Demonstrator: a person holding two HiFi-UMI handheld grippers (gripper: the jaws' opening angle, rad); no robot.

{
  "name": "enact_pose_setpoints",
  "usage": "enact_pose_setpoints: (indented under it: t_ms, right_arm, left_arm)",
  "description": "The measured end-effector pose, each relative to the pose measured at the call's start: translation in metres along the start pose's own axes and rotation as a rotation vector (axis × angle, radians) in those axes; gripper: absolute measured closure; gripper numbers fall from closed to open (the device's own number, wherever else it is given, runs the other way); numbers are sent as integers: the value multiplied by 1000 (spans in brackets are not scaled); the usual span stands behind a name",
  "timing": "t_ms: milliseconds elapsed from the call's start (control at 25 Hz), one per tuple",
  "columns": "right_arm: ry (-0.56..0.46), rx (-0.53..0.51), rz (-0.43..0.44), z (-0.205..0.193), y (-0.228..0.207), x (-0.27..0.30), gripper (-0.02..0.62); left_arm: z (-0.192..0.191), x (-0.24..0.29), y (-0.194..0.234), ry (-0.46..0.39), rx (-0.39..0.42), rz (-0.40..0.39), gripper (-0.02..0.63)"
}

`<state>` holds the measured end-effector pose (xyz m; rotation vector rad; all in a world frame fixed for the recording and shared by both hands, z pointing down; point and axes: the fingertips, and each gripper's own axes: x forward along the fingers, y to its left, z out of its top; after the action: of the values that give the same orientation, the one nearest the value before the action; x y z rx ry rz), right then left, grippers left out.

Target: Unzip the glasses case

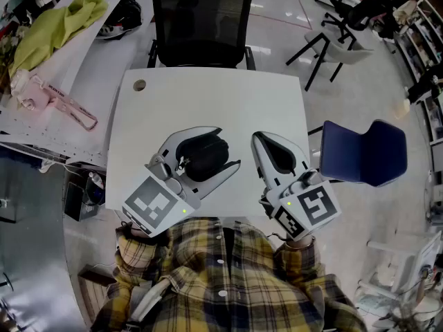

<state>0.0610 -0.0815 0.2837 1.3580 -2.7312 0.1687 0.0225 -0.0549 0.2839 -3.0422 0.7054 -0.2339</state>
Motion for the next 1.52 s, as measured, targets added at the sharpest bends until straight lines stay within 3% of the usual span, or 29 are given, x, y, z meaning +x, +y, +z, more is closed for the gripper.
enact_pose_setpoints:
  t_ms: [320, 560, 960, 1240, 1520]
  right_arm:
    - [-2, 10, -12, -3, 0, -3, 597]
    - [-3, 19, -19, -5, 0, -4, 597]
    - [9, 48, 5, -7, 4, -6, 597]
    - [4, 94, 66, 1, 19, -10, 597]
    - [-16, 64, 124, 22, 36, -13, 597]
  left_arm:
    - [-4, 0, -1, 19, 19, 8, 356]
    - [-10, -1, 5, 63, 93, 24, 356]
    - [-22, 5, 31, 261, 418, 114, 356]
    - [-22, 9, 53, 393, 668, 199, 356]
    - [-16, 15, 74, 475, 833, 282, 357]
